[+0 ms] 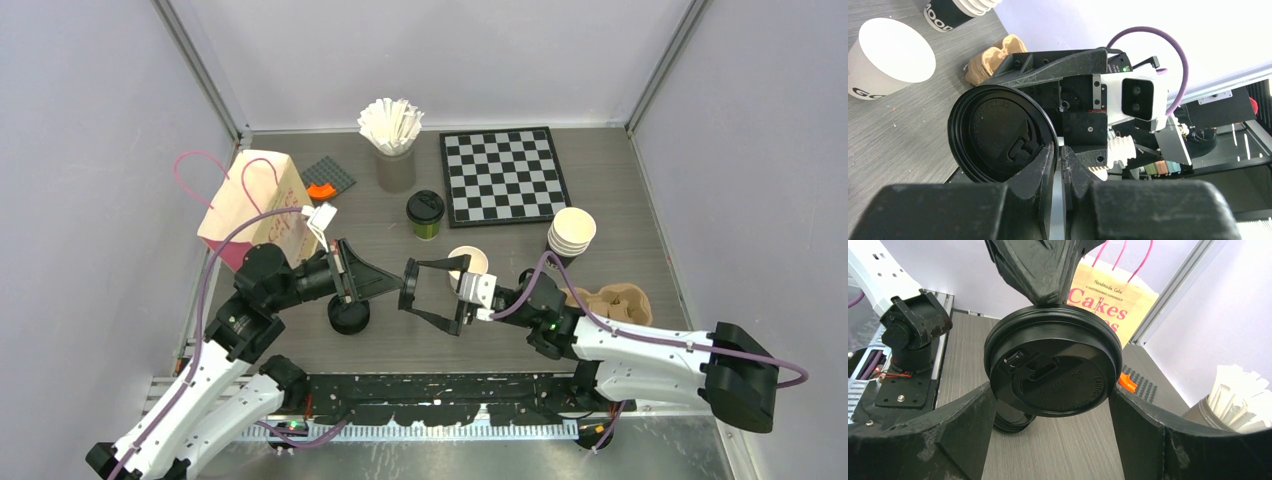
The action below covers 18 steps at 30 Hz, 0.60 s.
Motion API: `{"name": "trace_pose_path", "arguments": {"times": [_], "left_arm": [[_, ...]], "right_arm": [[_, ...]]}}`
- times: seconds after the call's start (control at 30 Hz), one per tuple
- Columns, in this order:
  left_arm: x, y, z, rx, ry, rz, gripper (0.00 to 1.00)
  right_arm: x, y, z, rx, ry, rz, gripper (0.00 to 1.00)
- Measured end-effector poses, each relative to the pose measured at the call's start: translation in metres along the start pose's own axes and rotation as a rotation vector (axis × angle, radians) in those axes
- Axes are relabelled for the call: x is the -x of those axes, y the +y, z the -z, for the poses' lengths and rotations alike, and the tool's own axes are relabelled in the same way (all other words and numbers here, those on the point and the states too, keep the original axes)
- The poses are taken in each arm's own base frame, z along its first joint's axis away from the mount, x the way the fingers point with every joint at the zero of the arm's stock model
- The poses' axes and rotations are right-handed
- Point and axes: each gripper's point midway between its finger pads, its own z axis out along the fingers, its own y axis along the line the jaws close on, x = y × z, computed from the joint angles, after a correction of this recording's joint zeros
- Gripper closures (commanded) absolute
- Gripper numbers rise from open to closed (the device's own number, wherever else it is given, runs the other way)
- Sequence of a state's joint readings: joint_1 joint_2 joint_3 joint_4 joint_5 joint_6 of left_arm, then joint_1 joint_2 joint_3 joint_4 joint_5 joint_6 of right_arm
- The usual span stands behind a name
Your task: Pack the takeout coffee
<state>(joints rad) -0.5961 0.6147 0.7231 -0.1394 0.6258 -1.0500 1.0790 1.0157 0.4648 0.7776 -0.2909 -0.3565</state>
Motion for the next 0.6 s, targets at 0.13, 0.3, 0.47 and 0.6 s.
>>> {"name": "trace_pose_path", "arguments": {"times": [0.13,0.3,0.47,0.6], "left_arm": [[0.001,0.006,0.000,0.025,-0.009,-0.004,0.74],[0.000,0.015,-0.002,0.057,-0.005,-0.015,0.46],[0.000,0.037,-0.003,0.159,0.004,-0.044,0.17],[0.002,0.056,0.000,0.264,0.013,-0.085,0.00]], "right_arm": [[-0.006,0.002,0.006,-0.012,0.014,-0.026,0.25],[-0.005,-0.003,0.016,-0.065,0.018,-0.073,0.28],[-0.010,-0.020,0.031,-0.198,0.132,-0.234,0.29],[-0.004,-0.053,0.034,-0.370,0.326,-0.358,0.32]]}}
